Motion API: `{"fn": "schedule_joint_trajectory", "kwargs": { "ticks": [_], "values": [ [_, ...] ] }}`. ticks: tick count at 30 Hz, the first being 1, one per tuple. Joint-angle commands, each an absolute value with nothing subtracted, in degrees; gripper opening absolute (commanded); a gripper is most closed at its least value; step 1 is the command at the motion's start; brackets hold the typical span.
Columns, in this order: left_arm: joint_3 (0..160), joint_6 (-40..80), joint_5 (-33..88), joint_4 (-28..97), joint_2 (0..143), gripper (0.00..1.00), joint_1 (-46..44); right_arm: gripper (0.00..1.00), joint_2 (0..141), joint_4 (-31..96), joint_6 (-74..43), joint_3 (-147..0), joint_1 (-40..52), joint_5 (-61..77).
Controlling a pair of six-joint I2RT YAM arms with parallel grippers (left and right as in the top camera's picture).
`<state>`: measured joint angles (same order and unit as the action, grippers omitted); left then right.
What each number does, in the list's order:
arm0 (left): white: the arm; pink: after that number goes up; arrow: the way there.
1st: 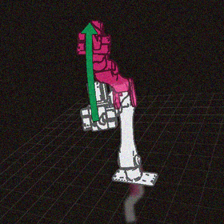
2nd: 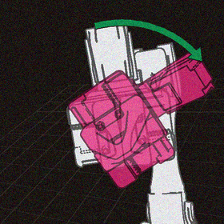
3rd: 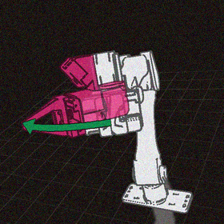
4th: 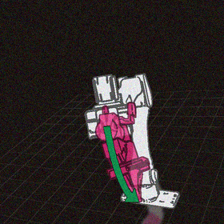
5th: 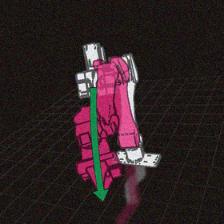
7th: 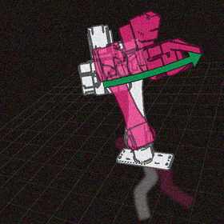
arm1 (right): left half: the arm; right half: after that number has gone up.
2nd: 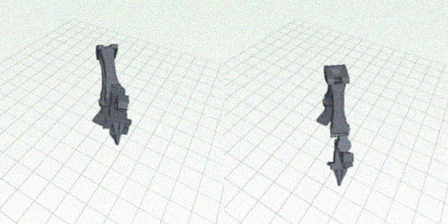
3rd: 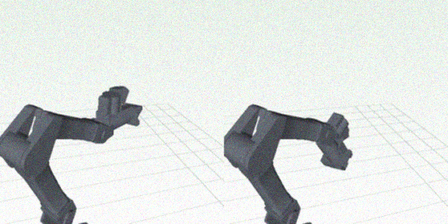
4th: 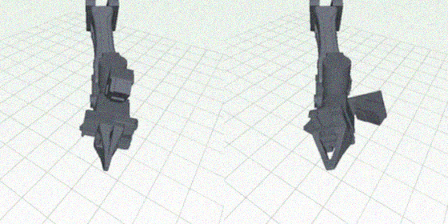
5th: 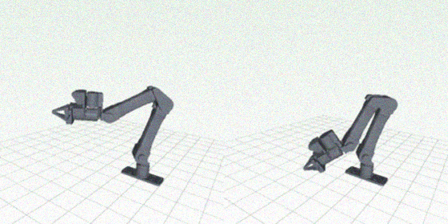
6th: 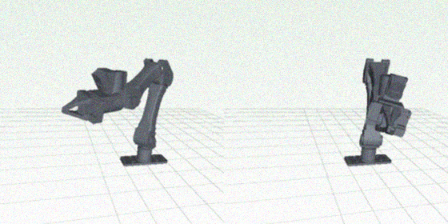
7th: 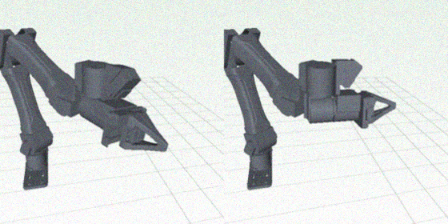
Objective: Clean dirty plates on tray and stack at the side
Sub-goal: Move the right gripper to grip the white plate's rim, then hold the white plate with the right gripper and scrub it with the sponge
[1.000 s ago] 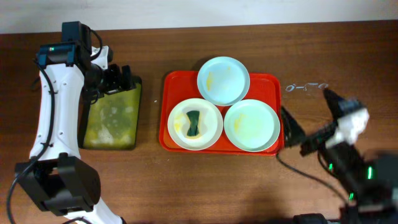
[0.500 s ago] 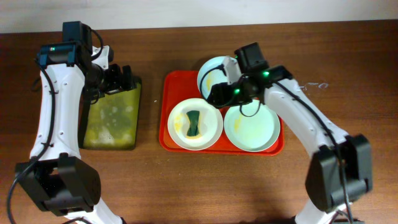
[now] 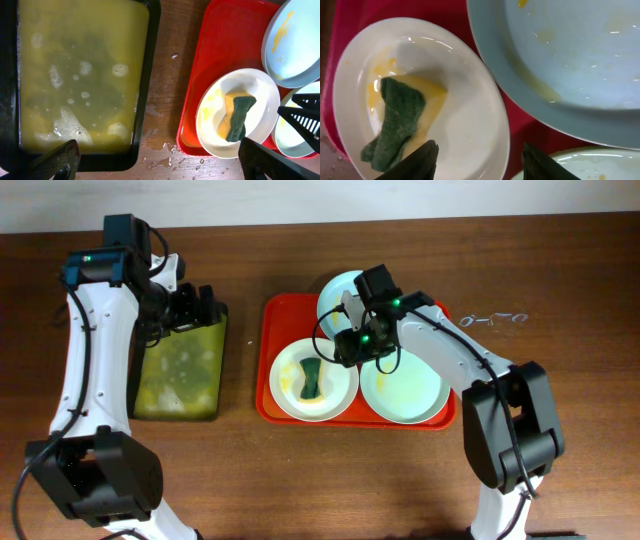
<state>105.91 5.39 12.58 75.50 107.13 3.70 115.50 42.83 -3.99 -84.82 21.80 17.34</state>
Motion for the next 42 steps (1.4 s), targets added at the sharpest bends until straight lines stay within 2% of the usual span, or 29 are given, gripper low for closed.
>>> {"fn": "schedule_joint_trajectory", "kwargs": {
  "ticks": [1,12,19,22,31,36,38,39,42],
  "values": [
    [105.9,5.1,12.6,75.6,106.5,0.99,3.4,0.56,115.9,42.8,-3.3,-83.3,22.2,16.0],
    [105.9,5.1,12.6,75.7,106.5,0.99,3.4,0.56,117.0,41.4,-4.0,-81.4,22.2,18.0],
    [105.8,5.1,13.5,75.7,106.5,1.00,3.3,0.56,117.7,46.8,-4.9,-82.7,22.0,15.8],
    [104.8,5.0,17.4,75.2,107.0,0.75,1.6,0.46,117.7,47.4,-4.9,-83.3,22.0,16.0],
    [92.8,5.1,20.4,67.0,108.4,0.66,-10.9,0.43,117.8,45.5,-6.5,-83.1,22.1,16.0],
    [88.1,8.1,20.4,60.8,108.4,0.61,-17.7,0.36,118.7,44.7,-8.0,-82.3,22.1,16.0],
    [86.4,10.6,20.2,57.6,108.9,0.53,-19.8,0.33,118.7,44.2,-8.0,-82.3,22.1,16.0],
    [84.7,12.9,20.2,55.3,109.0,0.50,-20.8,0.28,118.7,44.1,-8.0,-82.3,22.1,16.0],
    [82.1,13.3,19.5,51.7,109.2,0.49,-22.7,0.22,118.8,44.1,-8.5,-82.3,22.1,15.8]
  ]
}}
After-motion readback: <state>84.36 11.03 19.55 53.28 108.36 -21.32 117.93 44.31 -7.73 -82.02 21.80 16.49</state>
